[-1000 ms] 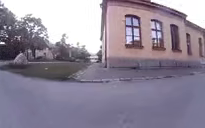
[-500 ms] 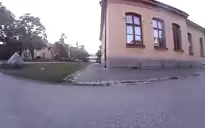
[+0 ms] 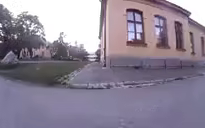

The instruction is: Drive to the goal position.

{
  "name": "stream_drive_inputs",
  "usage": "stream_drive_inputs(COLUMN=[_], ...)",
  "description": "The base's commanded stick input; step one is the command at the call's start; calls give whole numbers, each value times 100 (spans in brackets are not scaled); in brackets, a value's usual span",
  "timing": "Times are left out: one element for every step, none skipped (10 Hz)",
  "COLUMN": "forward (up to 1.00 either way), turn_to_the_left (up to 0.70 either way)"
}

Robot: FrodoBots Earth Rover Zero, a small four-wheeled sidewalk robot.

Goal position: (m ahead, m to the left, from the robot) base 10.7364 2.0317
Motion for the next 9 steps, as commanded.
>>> stream_drive_inputs(forward=[85, 85, 85, 85, 85, 85, 85, 85, 85], turn_to_the_left=[0, 0, 0, 0, 0, 0, 0, 0, 0])
